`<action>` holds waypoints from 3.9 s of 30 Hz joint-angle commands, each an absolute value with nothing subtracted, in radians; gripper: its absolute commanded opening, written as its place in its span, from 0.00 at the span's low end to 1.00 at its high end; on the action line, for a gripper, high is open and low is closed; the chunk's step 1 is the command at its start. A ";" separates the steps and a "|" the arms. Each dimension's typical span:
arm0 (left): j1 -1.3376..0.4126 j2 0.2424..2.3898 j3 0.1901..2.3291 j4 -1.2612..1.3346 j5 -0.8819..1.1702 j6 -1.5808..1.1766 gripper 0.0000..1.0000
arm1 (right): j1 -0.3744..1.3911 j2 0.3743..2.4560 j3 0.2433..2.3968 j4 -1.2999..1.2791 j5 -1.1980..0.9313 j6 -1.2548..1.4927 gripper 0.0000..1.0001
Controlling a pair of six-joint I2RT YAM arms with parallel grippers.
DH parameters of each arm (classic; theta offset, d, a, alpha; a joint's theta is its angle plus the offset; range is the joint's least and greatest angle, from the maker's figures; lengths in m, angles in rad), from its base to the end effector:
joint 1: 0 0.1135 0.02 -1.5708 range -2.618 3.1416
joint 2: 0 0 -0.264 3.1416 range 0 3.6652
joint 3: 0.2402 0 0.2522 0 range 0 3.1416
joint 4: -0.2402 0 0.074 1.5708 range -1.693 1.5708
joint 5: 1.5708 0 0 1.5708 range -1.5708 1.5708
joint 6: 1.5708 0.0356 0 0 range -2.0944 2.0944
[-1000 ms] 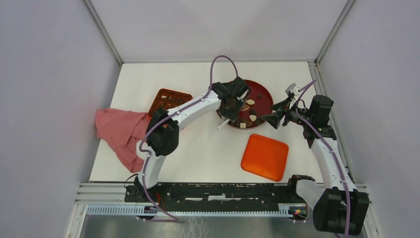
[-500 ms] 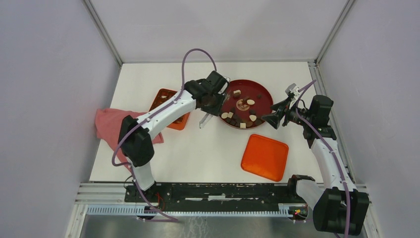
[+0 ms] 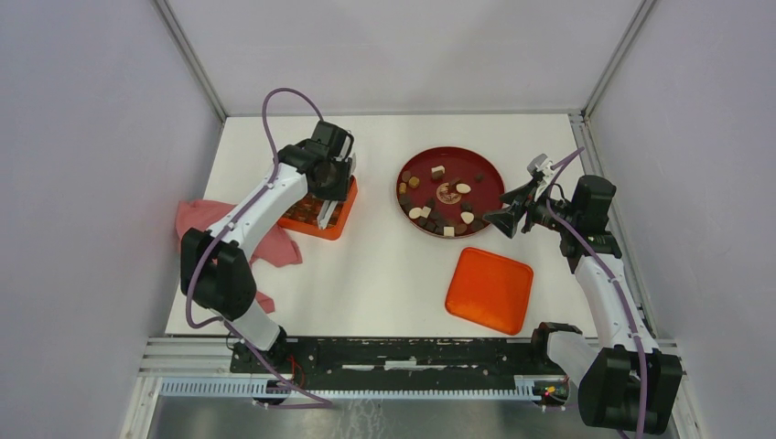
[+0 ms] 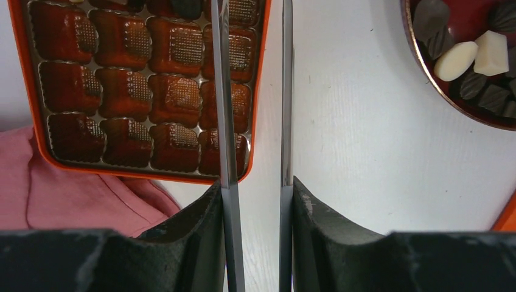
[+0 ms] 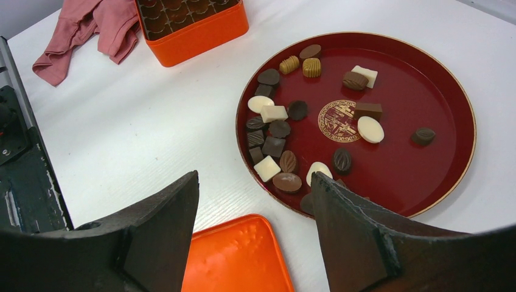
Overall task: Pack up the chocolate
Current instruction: Place the fake chocolate in the packing box.
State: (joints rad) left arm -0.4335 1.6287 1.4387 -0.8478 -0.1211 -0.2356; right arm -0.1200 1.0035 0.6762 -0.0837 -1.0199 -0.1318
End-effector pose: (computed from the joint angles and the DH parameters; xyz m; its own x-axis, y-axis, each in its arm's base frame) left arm 0.3128 -0.1401 0.2955 -0.8444 0.1355 -0.5184 0.1689 0.9855 -0.0174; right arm 0.2164 0.0045 0.2772 -0.2995 -0.0332 -0.9535 -0.7588 0.6142 0.2170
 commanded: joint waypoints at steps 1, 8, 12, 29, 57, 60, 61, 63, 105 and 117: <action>-0.422 1.586 1.434 -0.809 -0.168 -0.167 0.02 | -0.123 0.999 0.673 -0.049 -1.036 -0.137 0.73; -0.408 1.600 1.439 -0.828 -0.211 -0.159 0.03 | -0.123 0.999 0.674 -0.048 -1.036 -0.137 0.73; -0.408 1.601 1.433 -0.835 -0.208 -0.161 0.03 | -0.123 0.999 0.673 -0.049 -1.037 -0.137 0.73; -0.409 1.623 1.408 -0.849 -0.180 -0.163 0.13 | -0.123 0.999 0.672 -0.046 -1.036 -0.134 0.73; -0.408 1.656 1.421 -0.864 -0.164 -0.161 0.41 | -0.123 1.002 0.671 -0.045 -1.037 -0.133 0.73; -0.408 1.656 1.422 -0.865 -0.164 -0.161 0.43 | -0.123 1.002 0.671 -0.045 -1.037 -0.133 0.73; -0.408 1.655 1.422 -0.865 -0.164 -0.160 0.44 | -0.123 1.003 0.670 -0.045 -1.037 -0.133 0.73; -0.409 1.656 1.425 -0.865 -0.165 -0.160 0.44 | -0.123 1.002 0.670 -0.046 -1.037 -0.133 0.73; -0.409 1.029 1.055 -0.331 0.368 -0.342 0.29 | -0.129 1.098 0.703 -0.339 -1.195 -0.706 0.76; -0.409 1.088 1.286 -0.478 0.116 -0.188 0.29 | 0.210 1.320 1.008 -0.587 -0.842 -0.817 0.74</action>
